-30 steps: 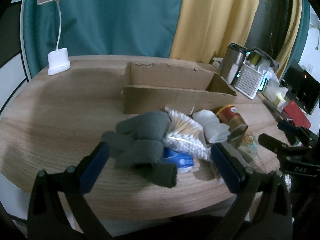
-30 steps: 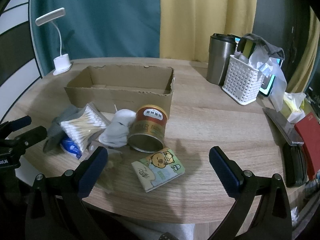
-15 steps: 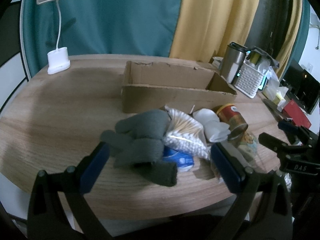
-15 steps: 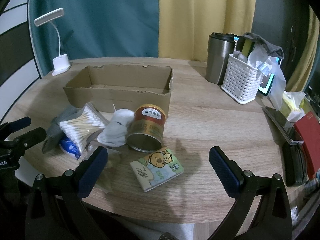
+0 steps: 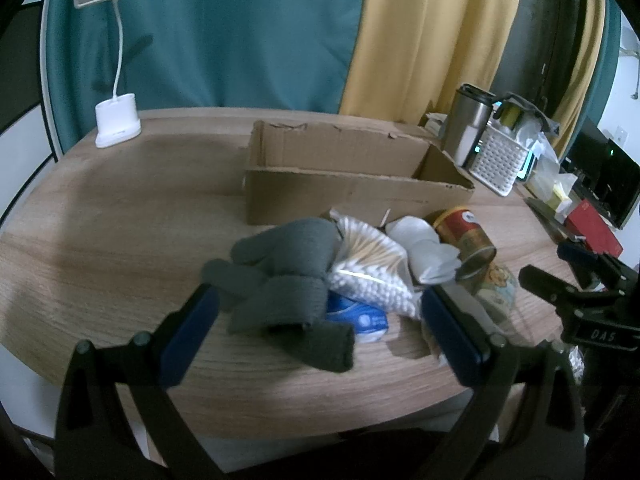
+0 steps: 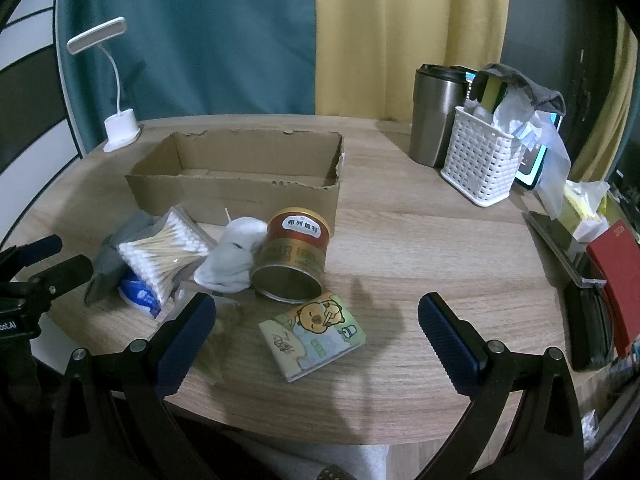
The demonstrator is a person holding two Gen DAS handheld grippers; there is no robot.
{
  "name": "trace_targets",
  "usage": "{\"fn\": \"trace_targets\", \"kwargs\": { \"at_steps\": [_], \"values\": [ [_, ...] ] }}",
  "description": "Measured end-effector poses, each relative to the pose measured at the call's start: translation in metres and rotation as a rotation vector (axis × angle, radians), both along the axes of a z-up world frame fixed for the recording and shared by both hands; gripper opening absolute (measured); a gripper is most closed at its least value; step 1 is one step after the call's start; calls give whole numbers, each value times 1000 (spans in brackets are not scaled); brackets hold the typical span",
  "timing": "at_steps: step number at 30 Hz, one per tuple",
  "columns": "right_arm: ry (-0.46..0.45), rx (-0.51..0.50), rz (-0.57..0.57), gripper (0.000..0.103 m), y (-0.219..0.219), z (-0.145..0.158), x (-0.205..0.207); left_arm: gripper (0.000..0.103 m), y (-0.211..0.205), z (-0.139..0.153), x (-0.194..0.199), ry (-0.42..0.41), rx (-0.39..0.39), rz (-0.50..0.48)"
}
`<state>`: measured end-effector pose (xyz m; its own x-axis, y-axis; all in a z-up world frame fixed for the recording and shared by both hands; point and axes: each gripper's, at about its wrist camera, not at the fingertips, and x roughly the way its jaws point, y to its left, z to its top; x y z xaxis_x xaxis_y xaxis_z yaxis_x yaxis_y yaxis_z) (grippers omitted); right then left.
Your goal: Organize objects
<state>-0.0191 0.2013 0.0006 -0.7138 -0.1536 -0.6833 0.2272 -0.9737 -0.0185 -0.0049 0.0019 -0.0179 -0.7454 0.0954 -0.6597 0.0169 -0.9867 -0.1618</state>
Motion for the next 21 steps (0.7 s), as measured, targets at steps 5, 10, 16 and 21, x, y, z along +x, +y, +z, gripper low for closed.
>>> {"fn": "trace_targets", "kwargs": {
  "at_steps": [5, 10, 16, 21],
  "values": [
    [-1, -2, 0, 103, 0, 1, 0, 102, 0, 0, 0, 1, 0, -1],
    [-5, -1, 3, 103, 0, 0, 0, 102, -1, 0, 0, -2, 1, 1],
    [-4, -1, 1, 103, 0, 0, 1, 102, -1, -1, 0, -5, 3, 0],
    [-11, 0, 0, 103, -1, -1, 0, 102, -1, -1, 0, -6, 4, 2]
  ]
}}
